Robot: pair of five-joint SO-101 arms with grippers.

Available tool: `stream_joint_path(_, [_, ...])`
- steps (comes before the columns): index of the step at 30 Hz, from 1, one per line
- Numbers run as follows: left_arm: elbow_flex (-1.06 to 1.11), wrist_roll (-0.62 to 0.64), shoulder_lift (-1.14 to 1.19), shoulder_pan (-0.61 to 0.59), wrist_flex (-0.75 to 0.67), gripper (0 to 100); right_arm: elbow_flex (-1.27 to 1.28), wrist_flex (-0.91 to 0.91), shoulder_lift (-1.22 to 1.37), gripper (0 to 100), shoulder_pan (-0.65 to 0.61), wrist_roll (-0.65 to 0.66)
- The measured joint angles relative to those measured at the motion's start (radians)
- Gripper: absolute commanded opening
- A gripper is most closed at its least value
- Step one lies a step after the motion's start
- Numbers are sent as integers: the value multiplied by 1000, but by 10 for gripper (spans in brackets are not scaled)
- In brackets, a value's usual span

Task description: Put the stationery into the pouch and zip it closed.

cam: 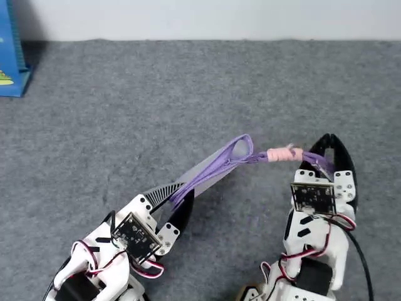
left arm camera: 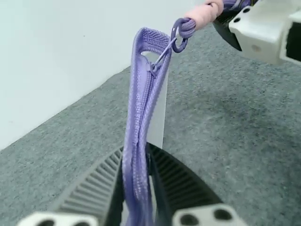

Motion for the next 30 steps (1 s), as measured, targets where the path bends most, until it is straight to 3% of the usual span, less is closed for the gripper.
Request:
stream_joint_path(5, [-2,3,0,0,2,10,-117,284,-2,187,-81,-107])
stream_joint_path(11, [-2,-2,0,0,2,10,-270,664,-14,165,-336,-213])
stream_joint_path(16, [-2,-2,0,0,2,10,-322,713,-17,165,-542,-319])
stream_joint_path(22, [-2,-2,0,0,2,10,-322,681,-17,177,-614,-351])
stream_joint_path(27, [-2,-2,0,0,2,10,-324,801,-17,308,-683,-351])
stream_joint_path(30, [-2,-2,0,0,2,10,-324,848,-17,313,-680,-353])
